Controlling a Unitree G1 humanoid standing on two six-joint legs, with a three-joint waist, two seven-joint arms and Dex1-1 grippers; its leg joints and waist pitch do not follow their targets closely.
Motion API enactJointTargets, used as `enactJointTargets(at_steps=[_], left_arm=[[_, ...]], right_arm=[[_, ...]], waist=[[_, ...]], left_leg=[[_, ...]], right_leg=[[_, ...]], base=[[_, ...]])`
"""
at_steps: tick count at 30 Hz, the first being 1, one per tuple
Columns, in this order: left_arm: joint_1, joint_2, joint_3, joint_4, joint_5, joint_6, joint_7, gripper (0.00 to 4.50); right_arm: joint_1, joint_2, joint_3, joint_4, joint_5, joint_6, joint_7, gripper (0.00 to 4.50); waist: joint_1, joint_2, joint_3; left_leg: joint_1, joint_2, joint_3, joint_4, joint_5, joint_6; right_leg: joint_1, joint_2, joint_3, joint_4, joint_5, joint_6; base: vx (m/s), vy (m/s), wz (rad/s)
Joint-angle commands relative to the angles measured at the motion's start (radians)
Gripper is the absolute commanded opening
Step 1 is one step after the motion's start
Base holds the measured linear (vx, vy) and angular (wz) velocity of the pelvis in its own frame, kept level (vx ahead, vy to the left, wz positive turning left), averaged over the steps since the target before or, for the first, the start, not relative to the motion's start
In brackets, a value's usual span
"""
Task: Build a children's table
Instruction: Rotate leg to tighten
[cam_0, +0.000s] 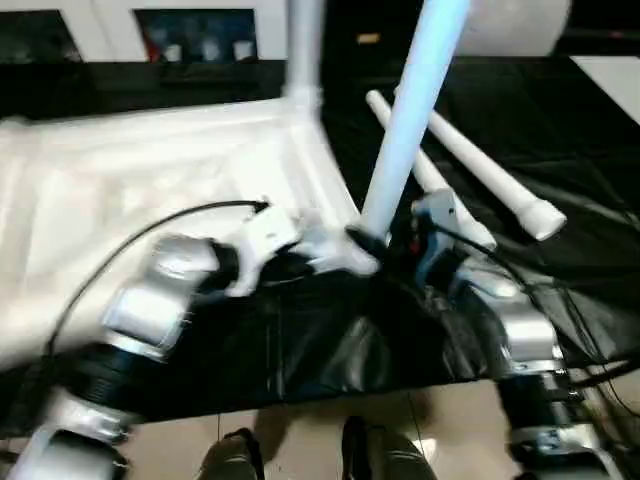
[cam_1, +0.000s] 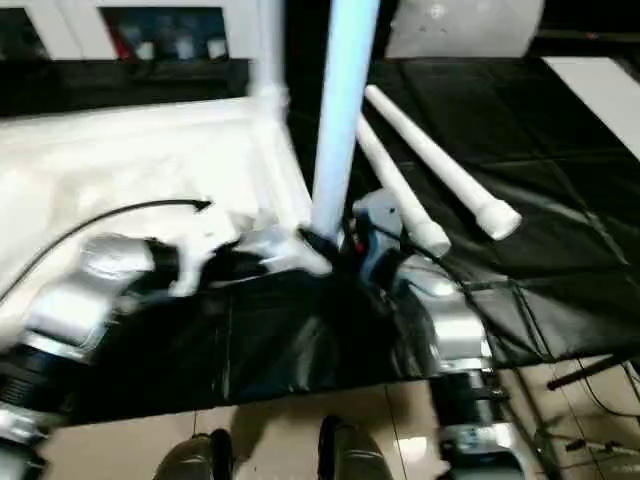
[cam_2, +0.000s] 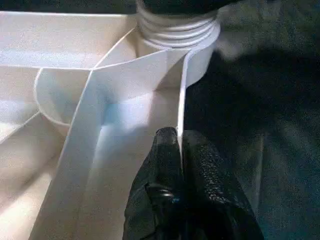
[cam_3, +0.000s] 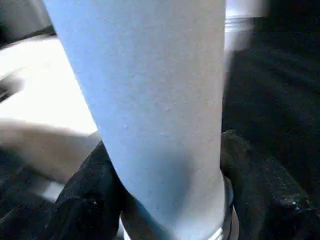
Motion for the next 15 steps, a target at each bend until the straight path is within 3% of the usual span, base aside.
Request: enactJointTargets(at_steps=[1,3,5,7,9,11,13,15], left_arm=[[-0.054,-0.072,0.02,-0.036,0.009,0.012,0.154,0.0],[-0.069,-0.105,0.026,-0.023,0.014,0.016,0.2,0.0],[-0.105,-0.145,0.036,0.008,0.032,0.006,0.271,0.0],[-0.107,-0.132,0.028,0.004,0.038,-0.003,0.251,0.0],[-0.097,-0.108,0.013,-0.009,0.039,-0.019,0.217,0.0],[-0.08,-0.084,-0.003,-0.021,0.042,-0.041,0.181,0.0],[-0.07,-0.072,-0.009,-0.025,0.037,-0.06,0.157,0.0],[-0.065,-0.054,-0.017,-0.018,0.033,-0.103,0.13,0.0]], right_arm=[[0.003,0.107,0.123,0.022,0.032,0.064,0.001,2.52],[-0.014,0.125,0.121,0.035,0.029,0.06,-0.026,2.52],[-0.049,0.162,0.081,0.08,0.031,0.046,-0.1,2.52],[-0.048,0.162,0.066,0.076,0.03,0.049,-0.104,3.08],[-0.04,0.154,0.055,0.063,0.028,0.055,-0.108,3.22],[-0.032,0.142,0.043,0.05,0.019,0.05,-0.118,3.39],[-0.025,0.12,0.053,0.043,-0.008,0.015,-0.119,3.61],[-0.007,0.098,0.038,0.017,0.013,0.01,-0.095,3.68]], waist=[[-0.001,0.001,-0.069],[-0.001,0.002,-0.069],[-0.004,0.001,-0.069],[-0.003,0.002,-0.073],[0.001,0.007,-0.078],[-0.005,0.005,-0.083],[-0.008,0.008,-0.088],[-0.003,0.008,-0.095]], left_leg=[[0.027,0.036,-0.028,-0.069,-0.362,0.016],[0.023,0.035,-0.028,-0.072,-0.361,0.025],[0.027,0.034,-0.027,-0.072,-0.37,0.029],[0.022,0.034,-0.028,-0.074,-0.358,0.035],[0.019,0.039,-0.027,-0.078,-0.325,0.046],[0.004,0.042,-0.029,-0.083,-0.297,0.053],[0.01,0.043,-0.023,-0.078,-0.271,0.059],[0.014,0.042,-0.015,-0.072,-0.221,0.08]], right_leg=[[0.046,-0.078,0.04,-0.105,-0.661,-0.083],[0.048,-0.076,0.039,-0.106,-0.65,-0.063],[0.043,-0.073,0.036,-0.109,-0.647,-0.053],[0.051,-0.075,0.036,-0.108,-0.62,-0.046],[0.052,-0.074,0.041,-0.1,-0.545,-0.065],[0.063,-0.074,0.045,-0.083,-0.456,-0.096],[0.06,-0.073,0.05,-0.078,-0.388,-0.127],[0.062,-0.071,0.055,-0.069,-0.306,-0.168]], base=[[0.0,0.0,0.0],[0.0,0.0,0.0],[0.0,0.0,0.0],[0.0,0.0,0.0],[0.0,0.0,0.0],[0.0,0.0,0.0],[0.0,0.0,0.0],[0.025,-0.012,0.04]])
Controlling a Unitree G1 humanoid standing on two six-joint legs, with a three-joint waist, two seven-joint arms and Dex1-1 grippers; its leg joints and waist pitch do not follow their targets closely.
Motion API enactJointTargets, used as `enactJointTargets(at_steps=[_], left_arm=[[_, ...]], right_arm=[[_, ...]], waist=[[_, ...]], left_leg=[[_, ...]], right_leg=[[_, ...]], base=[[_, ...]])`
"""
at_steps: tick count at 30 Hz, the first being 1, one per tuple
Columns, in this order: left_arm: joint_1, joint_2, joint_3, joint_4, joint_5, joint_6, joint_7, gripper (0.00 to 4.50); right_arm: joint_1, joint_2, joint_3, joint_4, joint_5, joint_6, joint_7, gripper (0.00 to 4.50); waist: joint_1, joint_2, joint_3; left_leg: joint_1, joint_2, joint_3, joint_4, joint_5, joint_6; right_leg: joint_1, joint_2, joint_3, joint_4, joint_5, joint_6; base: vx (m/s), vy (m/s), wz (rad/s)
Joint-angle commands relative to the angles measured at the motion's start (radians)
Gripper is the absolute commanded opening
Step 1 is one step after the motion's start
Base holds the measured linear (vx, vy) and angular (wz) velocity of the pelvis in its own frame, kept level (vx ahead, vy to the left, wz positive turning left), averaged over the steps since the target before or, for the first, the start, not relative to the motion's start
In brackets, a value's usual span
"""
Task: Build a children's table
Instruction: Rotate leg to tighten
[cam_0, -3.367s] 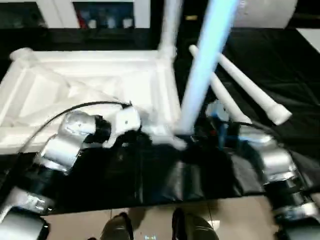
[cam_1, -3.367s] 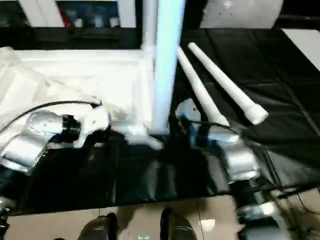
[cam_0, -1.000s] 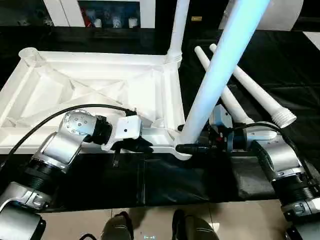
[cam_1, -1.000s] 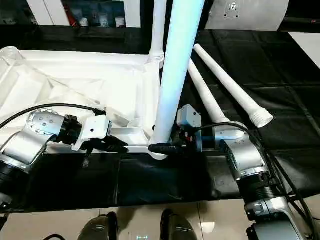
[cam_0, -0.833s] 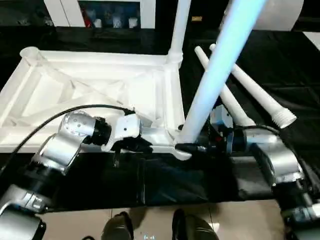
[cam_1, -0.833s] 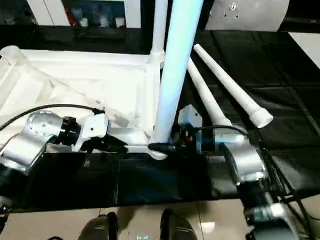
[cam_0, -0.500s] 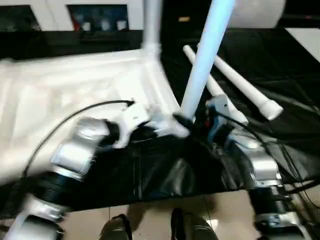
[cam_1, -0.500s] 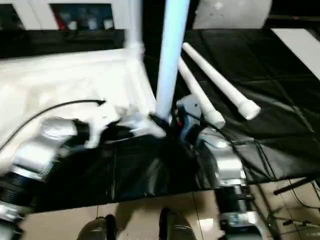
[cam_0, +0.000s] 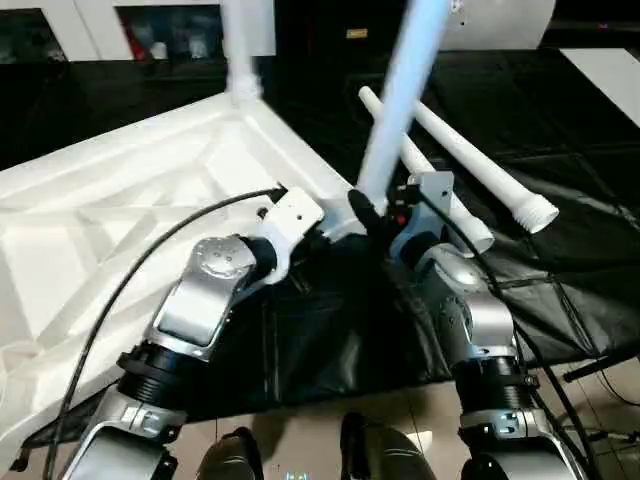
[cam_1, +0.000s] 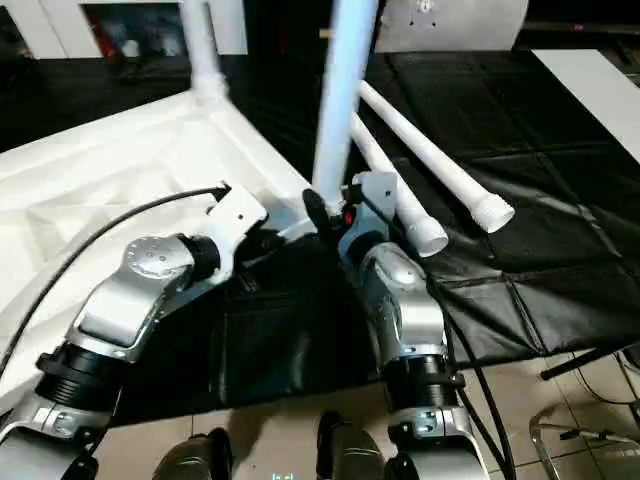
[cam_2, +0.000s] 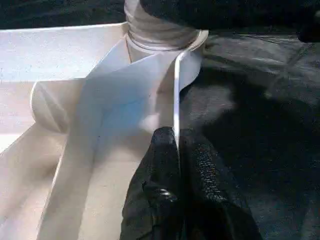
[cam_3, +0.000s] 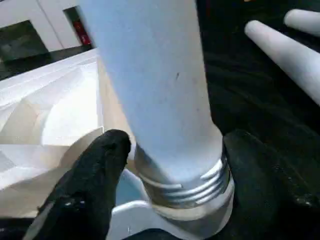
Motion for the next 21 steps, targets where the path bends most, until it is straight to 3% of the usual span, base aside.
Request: enactJointTargets(at_steps=[1,3,4,5,7,8,9,10,13,15,19,20,21], left_arm=[[-0.036,-0.007,-0.012,-0.023,-0.023,-0.108,-0.028,0.0],[-0.036,0.0,-0.014,-0.013,-0.024,-0.139,-0.038,0.0],[-0.035,-0.002,-0.011,-0.01,-0.032,-0.15,-0.044,0.0],[-0.034,-0.006,-0.005,-0.005,-0.035,-0.155,-0.033,0.0],[-0.04,-0.023,0.021,0.013,-0.058,-0.149,-0.02,0.0],[-0.042,-0.025,0.027,0.017,-0.062,-0.156,-0.015,0.27],[-0.043,-0.028,0.035,0.017,-0.066,-0.157,-0.009,0.27],[-0.043,-0.031,0.04,0.018,-0.074,-0.153,-0.008,0.55],[-0.04,-0.037,0.058,0.007,-0.099,-0.139,-0.013,0.61],[-0.035,-0.041,0.073,-0.009,-0.11,-0.13,-0.011,0.94],[-0.015,-0.041,0.092,-0.04,-0.117,-0.122,0.005,1.12],[0.009,-0.045,0.114,-0.072,-0.12,-0.111,0.036,1.34],[0.027,-0.05,0.13,-0.093,-0.12,-0.107,0.064,1.34]], right_arm=[[0.044,-0.014,0.039,-0.031,0.042,0.027,0.079,3.78],[0.061,-0.026,0.022,-0.061,0.055,0.027,0.083,4.09],[0.074,-0.039,0.018,-0.08,0.061,0.022,0.098,4.09],[0.09,-0.049,0.014,-0.104,0.073,0.023,0.119,4.23],[0.121,-0.075,0.003,-0.162,0.105,0.027,0.17,4.45],[0.135,-0.087,0.001,-0.189,0.118,0.027,0.192,4.49],[0.149,-0.103,0.002,-0.219,0.126,0.024,0.211,4.49],[0.156,-0.111,0.003,-0.233,0.13,0.021,0.216,4.5],[0.175,-0.132,0.001,-0.282,0.153,0.027,0.232,4.5],[0.187,-0.146,-0.001,-0.305,0.157,0.042,0.23,4.5],[0.219,-0.162,0.007,-0.338,0.153,0.061,0.231,4.5],[0.247,-0.17,0.022,-0.382,0.145,0.081,0.225,4.5],[0.264,-0.176,0.033,-0.414,0.143,0.106,0.22,4.5]], waist=[[0.011,0.008,-0.098],[0.019,0.009,-0.103],[0.021,0.007,-0.103],[0.027,0.014,-0.109],[0.032,0.014,-0.109],[0.036,0.012,-0.109],[0.039,0.02,-0.108],[0.041,0.021,-0.106],[0.049,0.026,-0.101],[0.048,0.023,-0.095],[0.048,0.024,-0.098],[0.05,0.023,-0.099],[0.049,0.025,-0.1]], left_leg=[[0.019,0.044,-0.013,-0.062,-0.205,0.084],[0.015,0.043,-0.01,-0.059,-0.144,0.117],[0.012,0.041,-0.01,-0.058,-0.133,0.123],[0.01,0.041,-0.01,-0.056,-0.109,0.129],[0.012,0.042,-0.008,-0.055,-0.099,0.145],[0.011,0.043,-0.008,-0.054,-0.102,0.151],[0.013,0.043,-0.008,-0.055,-0.116,0.149],[0.013,0.044,-0.009,-0.055,-0.128,0.145],[0.019,0.047,-0.011,-0.059,-0.194,0.11],[0.018,0.045,-0.014,-0.062,-0.242,0.084],[0.019,0.042,-0.015,-0.062,-0.249,0.069],[0.02,0.043,-0.015,-0.062,-0.247,0.068],[0.014,0.044,-0.017,-0.063,-0.24,0.069]], right_leg=[[0.065,-0.071,0.059,-0.054,-0.289,-0.176],[0.07,-0.069,0.06,-0.045,-0.217,-0.202],[0.073,-0.069,0.06,-0.043,-0.207,-0.205],[0.078,-0.07,0.06,-0.038,-0.179,-0.214],[0.076,-0.065,0.06,-0.037,-0.145,-0.227],[0.078,-0.065,0.058,-0.036,-0.153,-0.23],[0.076,-0.065,0.057,-0.042,-0.183,-0.229],[0.076,-0.065,0.056,-0.044,-0.202,-0.223],[0.069,-0.066,0.053,-0.057,-0.307,-0.206],[0.071,-0.068,0.05,-0.067,-0.4,-0.168],[0.07,-0.066,0.05,-0.074,-0.436,-0.141],[0.069,-0.066,0.05,-0.073,-0.432,-0.138],[0.074,-0.065,0.049,-0.071,-0.418,-0.138]], base=[[0.05,-0.023,0.08],[0.027,-0.015,0.03],[0.0,0.0,0.0],[0.0,0.0,0.0],[0.0,0.0,0.0],[0.0,0.0,0.0],[0.0,0.0,0.0],[0.0,0.0,0.0],[0.0,0.0,0.0],[0.0,0.0,0.0],[0.0,0.0,0.0],[0.0,0.0,0.0],[0.0,0.0,0.0]])
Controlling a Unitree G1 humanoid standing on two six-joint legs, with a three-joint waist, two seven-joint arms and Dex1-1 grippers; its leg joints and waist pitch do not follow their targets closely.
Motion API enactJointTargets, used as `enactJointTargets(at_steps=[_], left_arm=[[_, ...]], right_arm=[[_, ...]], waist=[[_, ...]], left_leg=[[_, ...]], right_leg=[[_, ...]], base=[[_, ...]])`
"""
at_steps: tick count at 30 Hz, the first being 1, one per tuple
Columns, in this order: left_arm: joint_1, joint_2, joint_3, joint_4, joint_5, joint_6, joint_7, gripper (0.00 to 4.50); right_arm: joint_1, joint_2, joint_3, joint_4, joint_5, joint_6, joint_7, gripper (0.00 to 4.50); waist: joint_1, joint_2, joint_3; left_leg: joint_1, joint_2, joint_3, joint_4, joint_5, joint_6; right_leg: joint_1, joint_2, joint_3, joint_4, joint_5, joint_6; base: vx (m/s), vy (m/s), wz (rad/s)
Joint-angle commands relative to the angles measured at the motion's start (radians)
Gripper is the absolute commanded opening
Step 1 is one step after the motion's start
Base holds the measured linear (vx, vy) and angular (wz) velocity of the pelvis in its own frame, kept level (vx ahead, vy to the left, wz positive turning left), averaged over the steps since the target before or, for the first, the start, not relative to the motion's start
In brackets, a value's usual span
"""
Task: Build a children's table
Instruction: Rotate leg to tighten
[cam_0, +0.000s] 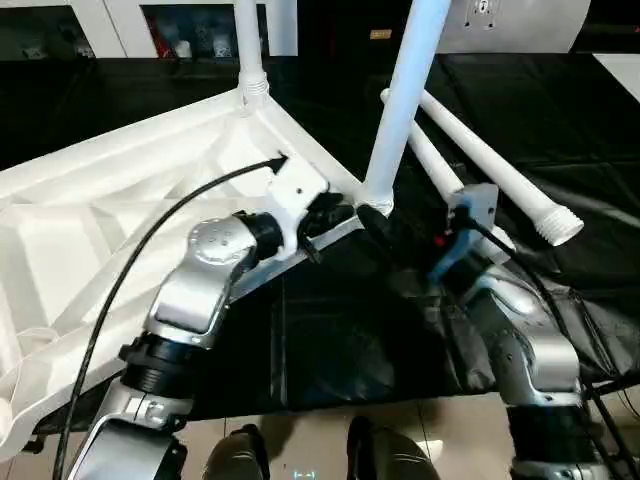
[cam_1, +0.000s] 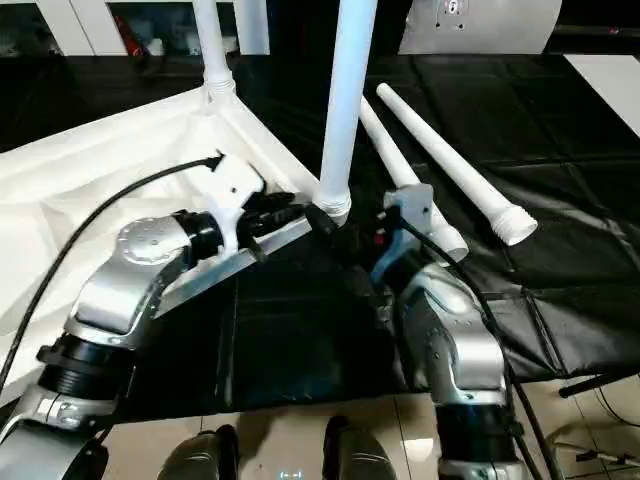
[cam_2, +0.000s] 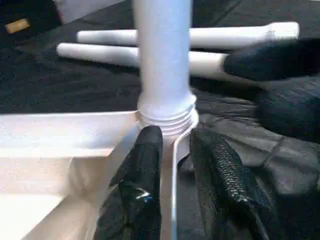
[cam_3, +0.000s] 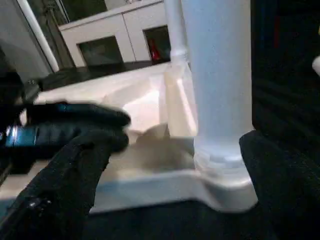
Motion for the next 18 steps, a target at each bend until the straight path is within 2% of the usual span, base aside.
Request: enactJointTargets(at_steps=[1,2,4,5,6,7,8,9,10,11,12,13,14,15,16,17,18], left_arm=[[0.031,-0.008,0.034,-0.052,-0.008,0.018,0.054,1.45],[0.084,-0.03,0.08,-0.112,-0.017,0.063,0.124,1.45],[0.157,-0.053,0.126,-0.198,-0.031,0.084,0.176,1.45],[0.192,-0.062,0.138,-0.241,-0.03,0.097,0.191,1.45],[0.239,-0.07,0.142,-0.293,-0.017,0.102,0.209,1.45],[0.239,-0.07,0.142,-0.293,-0.017,0.102,0.209,1.45],[0.264,-0.072,0.14,-0.32,-0.007,0.105,0.219,1.45],[0.298,-0.084,0.13,-0.347,0.011,0.118,0.247,1.45],[0.318,-0.09,0.123,-0.361,0.023,0.127,0.266,1.45],[0.338,-0.124,0.127,-0.374,0.018,0.164,0.307,1.45],[0.351,-0.15,0.127,-0.38,0.018,0.191,0.345,1.45],[0.356,-0.155,0.108,-0.375,0.045,0.189,0.382,1.45],[0.354,-0.148,0.092,-0.371,0.06,0.17,0.387,1.45],[0.35,-0.155,0.08,-0.372,0.071,0.186,0.402,1.45],[0.35,-0.156,0.078,-0.373,0.074,0.183,0.405,1.45],[0.352,-0.159,0.072,-0.378,0.082,0.176,0.413,1.45],[0.354,-0.165,0.073,-0.383,0.08,0.179,0.418,1.45]], right_arm=[[0.026,-0.014,0.024,-0.074,-0.004,0.052,-0.013,4.5],[0.062,-0.031,0.051,-0.145,-0.011,0.112,-0.031,4.5],[0.102,-0.049,0.077,-0.206,-0.026,0.138,-0.046,4.5],[0.118,-0.055,0.086,-0.223,-0.038,0.144,-0.056,4.5],[0.14,-0.065,0.108,-0.24,-0.062,0.135,-0.059,4.5],[0.14,-0.065,0.108,-0.24,-0.062,0.135,-0.059,4.5],[0.152,-0.071,0.12,-0.249,-0.077,0.13,-0.06,4.5],[0.166,-0.072,0.133,-0.253,-0.103,0.107,-0.072,4.5],[0.173,-0.073,0.139,-0.254,-0.12,0.091,-0.08,4.5],[0.182,-0.061,0.139,-0.259,-0.114,0.098,-0.098,4.5],[0.188,-0.055,0.142,-0.26,-0.111,0.091,-0.11,4.5],[0.188,-0.067,0.159,-0.25,-0.138,0.028,-0.105,4.5],[0.184,-0.071,0.163,-0.244,-0.149,0.021,-0.108,4.5],[0.171,-0.066,0.16,-0.237,-0.145,0.023,-0.111,4.5],[0.169,-0.064,0.158,-0.236,-0.143,0.026,-0.113,4.5],[0.161,-0.054,0.148,-0.234,-0.133,0.049,-0.126,4.5],[0.156,-0.044,0.139,-0.23,-0.131,0.057,-0.141,4.5]], waist=[[0.005,0.018,-0.1],[0.003,0.016,-0.105],[0.002,0.011,-0.105],[0.002,0.011,-0.106],[0.01,-0.002,-0.098],[0.005,0.02,-0.112],[-0.007,0.039,-0.107],[-0.008,0.055,-0.112],[-0.024,0.059,-0.096],[-0.025,0.059,-0.086],[-0.019,0.053,-0.072],[-0.01,0.035,-0.073],[0.021,-0.018,-0.071],[-0.012,-0.032,-0.053],[0.003,-0.013,-0.066],[0.006,-0.022,-0.072],[0.022,-0.028,-0.084]], left_leg=[[0.009,0.043,-0.019,-0.058,-0.235,0.068],[0.012,0.044,-0.017,-0.056,-0.23,0.071],[0.007,0.045,-0.015,-0.055,-0.216,0.08],[0.007,0.042,-0.013,-0.053,-0.22,0.087],[-0.049,0.025,-0.057,-0.067,-0.212,0.125],[-0.041,0.035,-0.072,-0.067,-0.168,0.149],[-0.032,0.054,-0.11,-0.063,-0.189,0.191],[-0.019,0.075,-0.136,-0.061,-0.207,0.2],[-0.02,0.126,-0.208,-0.106,-0.295,0.234],[0.01,0.136,-0.25,-0.13,-0.419,0.228],[-0.012,0.107,-0.243,-0.133,-0.484,0.198],[-0.038,0.072,-0.223,-0.124,-0.493,0.164],[0.003,-0.071,-0.114,0.07,-0.337,0.048],[-0.007,-0.086,-0.086,0.193,-0.148,0.028],[-0.057,-0.079,-0.094,0.2,-0.13,0.021],[-0.055,-0.065,-0.093,0.187,-0.169,0.036],[-0.02,-0.061,-0.094,0.139,-0.225,0.076]], right_leg=[[0.075,-0.066,0.049,-0.071,-0.406,-0.144],[0.073,-0.063,0.049,-0.069,-0.379,-0.152],[0.076,-0.063,0.05,-0.068,-0.352,-0.164],[0.073,-0.064,0.05,-0.071,-0.38,-0.156],[0.113,-0.086,0.009,-0.045,-0.387,-0.154],[0.111,-0.078,-0.008,-0.045,-0.338,-0.164],[0.089,-0.061,-0.025,-0.041,-0.274,-0.178],[0.085,-0.053,-0.03,-0.028,-0.231,-0.198],[0.083,-0.021,-0.038,0.035,-0.241,-0.205],[0.05,0.005,-0.026,0.09,-0.322,-0.212],[0.049,-0.006,0.015,0.115,-0.307,-0.215],[0.061,-0.028,0.05,0.094,-0.313,-0.208],[0.008,-0.128,0.058,-0.107,-0.81,-0.054],[-0.01,-0.161,0.054,-0.166,-1.148,0.032],[0.073,-0.189,0.064,-0.135,-1.131,0.104],[0.09,-0.209,0.103,-0.121,-1.066,0.17],[0.115,-0.19,0.192,-0.098,-0.94,0.071]], base=[[0.0,0.0,0.0],[0.0,0.0,0.0],[0.0,0.0,0.0],[0.0,0.0,0.0],[0.0,0.0,0.0],[0.0,0.0,0.0],[-0.008,-0.042,0.46],[0.027,-0.071,0.52],[0.027,-0.071,0.52],[-0.009,-0.105,0.56],[-0.023,-0.148,0.78],[-0.023,-0.148,0.78],[-0.06,-0.169,0.96],[0.002,-0.155,0.65],[0.002,-0.155,0.65],[0.009,-0.101,0.47],[-0.069,-0.069,0.57]])
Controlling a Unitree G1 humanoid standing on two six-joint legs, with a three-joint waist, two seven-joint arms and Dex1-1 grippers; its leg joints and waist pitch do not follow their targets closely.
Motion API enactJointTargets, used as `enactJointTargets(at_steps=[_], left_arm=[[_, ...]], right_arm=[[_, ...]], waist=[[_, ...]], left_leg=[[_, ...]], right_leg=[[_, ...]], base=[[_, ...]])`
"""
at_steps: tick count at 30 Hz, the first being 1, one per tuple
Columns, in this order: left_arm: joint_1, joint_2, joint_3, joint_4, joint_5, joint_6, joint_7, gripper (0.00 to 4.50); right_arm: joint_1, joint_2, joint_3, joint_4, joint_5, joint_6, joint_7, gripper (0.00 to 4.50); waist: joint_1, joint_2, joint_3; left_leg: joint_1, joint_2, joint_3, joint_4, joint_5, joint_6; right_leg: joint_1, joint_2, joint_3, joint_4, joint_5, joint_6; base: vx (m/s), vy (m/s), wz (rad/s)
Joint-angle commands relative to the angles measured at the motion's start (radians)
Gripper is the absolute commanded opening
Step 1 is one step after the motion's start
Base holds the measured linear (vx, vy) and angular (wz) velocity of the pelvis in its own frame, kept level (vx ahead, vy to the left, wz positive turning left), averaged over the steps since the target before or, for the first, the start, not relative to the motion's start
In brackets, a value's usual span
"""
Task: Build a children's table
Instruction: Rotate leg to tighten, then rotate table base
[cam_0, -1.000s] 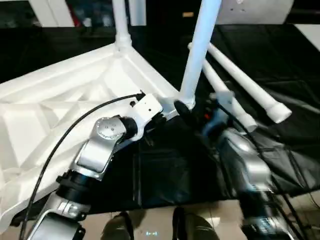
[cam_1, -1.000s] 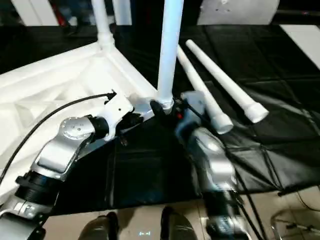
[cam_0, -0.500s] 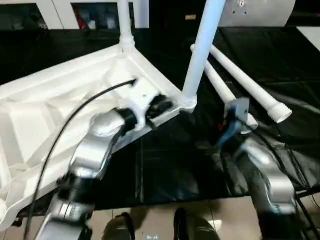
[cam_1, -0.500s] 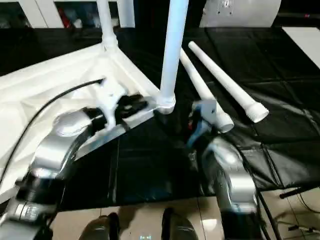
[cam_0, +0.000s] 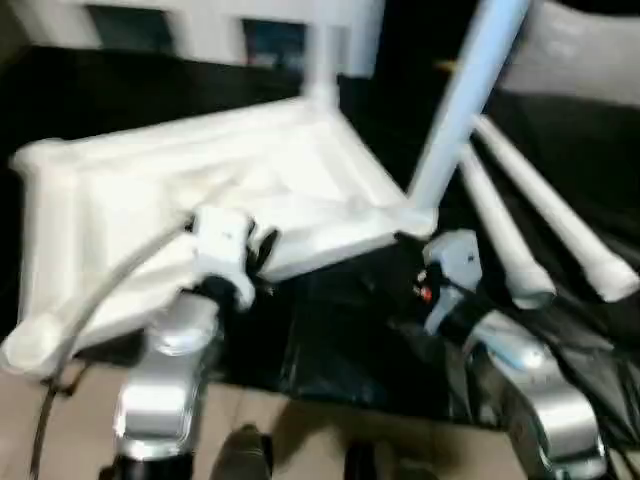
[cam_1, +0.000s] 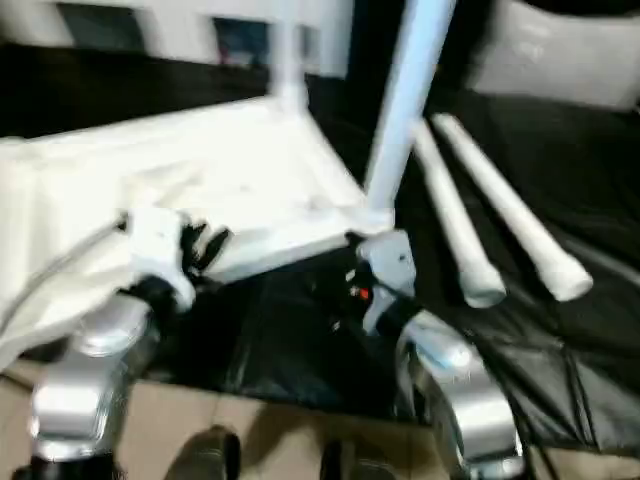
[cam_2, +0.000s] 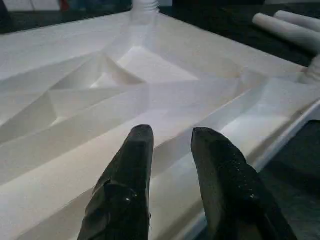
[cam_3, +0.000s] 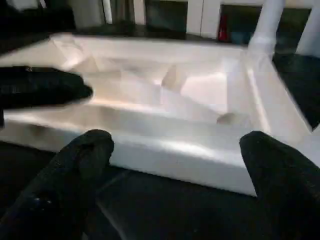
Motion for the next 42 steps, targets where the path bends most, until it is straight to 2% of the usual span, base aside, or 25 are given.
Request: enactJointTargets(at_steps=[1,2,3,4,5,6,7,8,9,10,11,13,16,17,19,20,22,23,25,27,29,31,35,39,42], left_arm=[[0.004,-0.007,0.006,-0.027,0.009,0.018,0.028,1.45],[0.006,-0.006,0.013,-0.031,0.013,0.028,0.037,1.45],[0.008,-0.005,0.027,-0.035,0.012,0.033,0.044,1.45],[0.01,-0.004,0.044,-0.038,0.007,0.038,0.049,1.45],[0.012,-0.004,0.055,-0.041,0.003,0.041,0.051,1.61],[0.012,0.0,0.064,-0.045,0.0,0.045,0.056,1.61],[0.012,0.022,0.075,-0.046,0.005,0.055,0.059,1.61],[0.011,0.035,0.08,-0.046,0.008,0.061,0.06,1.61],[0.007,0.046,0.086,-0.045,0.013,0.062,0.061,1.61],[0.001,0.06,0.095,-0.043,0.018,0.064,0.061,1.61],[-0.003,0.066,0.101,-0.041,0.017,0.065,0.06,1.61],[-0.027,0.12,0.13,-0.024,0.033,0.079,0.057,1.61],[-0.051,0.182,0.18,0.0,0.067,0.104,0.082,1.61],[-0.061,0.207,0.212,0.011,0.077,0.12,0.097,1.61],[-0.067,0.258,0.245,0.026,0.09,0.129,0.1,1.61],[-0.067,0.303,0.262,0.036,0.092,0.139,0.086,1.61],[-0.066,0.324,0.267,0.04,0.091,0.147,0.073,1.61],[-0.065,0.356,0.27,0.045,0.092,0.164,0.051,1.61],[-0.063,0.402,0.268,0.051,0.087,0.193,0.019,1.61],[-0.06,0.442,0.265,0.051,0.086,0.236,-0.011,1.61],[-0.049,0.491,0.273,0.059,0.101,0.26,-0.026,1.61],[-0.044,0.51,0.277,0.065,0.098,0.268,-0.03,1.61],[-0.03,0.549,0.254,0.107,0.097,0.263,-0.059,1.61],[-0.024,0.596,0.231,0.167,0.137,0.256,-0.045,1.61],[-0.03,0.613,0.23,0.187,0.135,0.248,-0.049,1.61]], right_arm=[[-0.008,0.012,-0.011,0.005,-0.002,0.016,-0.021,4.5],[-0.01,0.009,-0.007,0.006,-0.003,0.012,-0.016,4.5],[-0.014,0.009,-0.007,0.007,-0.003,0.009,-0.015,4.5],[-0.017,0.009,-0.008,0.008,0.006,0.008,-0.007,4.5],[-0.019,0.011,-0.01,0.008,0.012,0.009,-0.004,4.5],[-0.02,0.008,-0.007,0.011,0.011,-0.001,-0.003,4.5],[-0.023,-0.003,0.004,0.027,-0.004,-0.016,-0.008,4.5],[-0.026,-0.008,0.01,0.037,-0.014,-0.024,-0.012,4.5],[-0.028,0.002,0.002,0.042,-0.006,-0.024,-0.018,4.5],[-0.032,0.019,-0.012,0.049,0.005,-0.024,-0.03,4.5],[-0.036,0.025,-0.017,0.053,0.004,-0.024,-0.039,4.5],[-0.056,0.014,-0.001,0.063,-0.015,-0.035,-0.031,4.5],[-0.066,0.015,0.007,0.077,-0.011,-0.043,-0.018,4.5],[-0.067,0.017,0.006,0.083,-0.01,-0.047,-0.024,4.5],[-0.065,0.003,0.023,0.082,-0.014,-0.051,-0.006,4.5],[-0.062,-0.01,0.039,0.074,-0.019,-0.002,-0.002,4.5],[-0.062,-0.017,0.045,0.068,-0.024,0.044,-0.008,4.5],[-0.062,-0.04,0.071,0.067,-0.042,0.068,0.008,4.5],[-0.064,-0.09,0.122,0.072,-0.079,0.073,0.05,4.5],[-0.065,-0.123,0.154,0.078,-0.106,0.086,0.068,4.5],[-0.063,-0.134,0.161,0.083,-0.118,0.112,0.059,4.5],[-0.063,-0.141,0.166,0.084,-0.124,0.119,0.051,4.5],[-0.072,-0.136,0.172,0.103,-0.137,0.127,0.028,4.5],[-0.11,-0.109,0.174,0.158,-0.164,0.115,-0.003,4.5],[-0.137,-0.094,0.178,0.194,-0.17,0.107,-0.013,4.5]], waist=[[0.022,-0.032,-0.068],[0.021,-0.013,-0.073],[0.001,0.006,-0.071],[-0.011,0.017,-0.073],[-0.026,0.028,-0.073],[-0.029,0.015,-0.076],[-0.026,0.008,-0.076],[-0.02,0.003,-0.071],[-0.02,-0.005,-0.072],[-0.02,-0.005,-0.072],[-0.02,-0.011,-0.075],[-0.026,-0.007,-0.079],[-0.038,-0.002,-0.086],[-0.042,-0.004,-0.085],[-0.043,-0.002,-0.09],[-0.043,-0.003,-0.093],[-0.044,-0.003,-0.096],[-0.041,-0.001,-0.098],[-0.034,-0.001,-0.098],[-0.027,-0.003,-0.099],[-0.025,0.002,-0.095],[-0.026,0.0,-0.093],[-0.027,0.004,-0.085],[-0.028,0.008,-0.085],[-0.027,0.01,-0.086]], left_leg=[[-0.016,0.04,-0.016,-0.055,-0.126,0.052],[0.019,0.064,-0.007,-0.125,-0.033,0.098],[0.083,0.126,-0.019,-0.175,0.02,0.166],[0.097,0.161,-0.025,-0.179,-0.008,0.183],[0.073,0.192,-0.032,-0.19,-0.089,0.185],[0.064,0.174,-0.015,-0.187,-0.173,0.162],[0.06,0.16,-0.007,-0.182,-0.198,0.139],[0.061,0.131,0.012,-0.176,-0.228,0.096],[0.055,0.114,0.019,-0.174,-0.212,0.078],[0.051,0.111,0.019,-0.174,-0.2,0.076],[0.046,0.109,0.017,-0.177,-0.177,0.076],[0.043,0.117,0.011,-0.182,-0.178,0.076],[0.039,0.125,0.006,-0.185,-0.164,0.086],[0.029,0.126,0.005,-0.186,-0.154,0.088],[0.029,0.127,0.006,-0.183,-0.119,0.089],[0.026,0.126,0.007,-0.181,-0.093,0.098],[0.029,0.127,0.009,-0.179,-0.056,0.112],[0.028,0.129,0.009,-0.178,-0.031,0.118],[0.032,0.127,0.012,-0.176,0.01,0.133],[0.031,0.129,0.013,-0.174,0.05,0.154],[0.026,0.129,0.011,-0.175,0.043,0.162],[0.025,0.13,0.01,-0.176,0.026,0.156],[0.029,0.131,0.009,-0.182,-0.059,0.115],[0.027,0.132,0.006,-0.186,-0.093,0.086],[0.029,0.133,0.007,-0.185,-0.08,0.08]], right_leg=[[0.123,-0.186,0.213,-0.179,-0.716,0.001],[0.117,-0.124,0.169,-0.162,-0.437,-0.143],[0.055,-0.047,0.101,-0.142,-0.265,-0.18],[0.039,-0.043,0.09,-0.138,-0.233,-0.182],[0.054,-0.057,0.083,-0.121,-0.17,-0.181],[0.063,-0.081,0.087,-0.133,-0.193,-0.184],[0.068,-0.093,0.093,-0.138,-0.234,-0.182],[0.064,-0.101,0.099,-0.158,-0.373,-0.159],[0.068,-0.103,0.098,-0.171,-0.479,-0.121],[0.068,-0.103,0.096,-0.175,-0.512,-0.103],[0.068,-0.1,0.09,-0.177,-0.54,-0.071],[0.067,-0.093,0.081,-0.176,-0.511,-0.055],[0.065,-0.091,0.081,-0.163,-0.4,-0.086],[0.071,-0.094,0.081,-0.158,-0.374,-0.1],[0.071,-0.098,0.084,-0.154,-0.325,-0.123],[0.072,-0.098,0.086,-0.147,-0.288,-0.138],[0.07,-0.095,0.088,-0.141,-0.237,-0.163],[0.072,-0.097,0.088,-0.136,-0.206,-0.181],[0.067,-0.094,0.088,-0.129,-0.16,-0.196],[0.067,-0.096,0.089,-0.121,-0.111,-0.211],[0.068,-0.097,0.088,-0.123,-0.124,-0.216],[0.069,-0.097,0.087,-0.126,-0.152,-0.215],[0.064,-0.097,0.086,-0.14,-0.249,-0.193],[0.067,-0.1,0.088,-0.139,-0.251,-0.193],[0.066,-0.1,0.089,-0.136,-0.219,-0.204]], base=[[-0.069,-0.069,0.57],[-0.074,-0.062,0.4],[-0.08,-0.022,0.34],[-0.08,-0.022,0.34],[-0.064,0.015,0.15],[0.0,0.0,0.0],[0.0,0.0,0.0],[0.0,0.0,0.0],[0.0,0.0,0.0],[0.0,0.0,0.0],[0.0,0.0,0.0],[0.0,0.0,0.0],[0.0,0.0,0.0],[0.0,0.0,0.0],[0.0,0.0,0.0],[0.0,0.0,0.0],[0.0,0.0,0.0],[0.0,0.0,0.0],[0.0,0.0,0.0],[0.0,0.0,0.0],[0.0,0.0,0.0],[0.0,0.0,0.0],[0.0,0.0,0.0],[0.0,0.0,0.0],[0.0,0.0,0.0]])
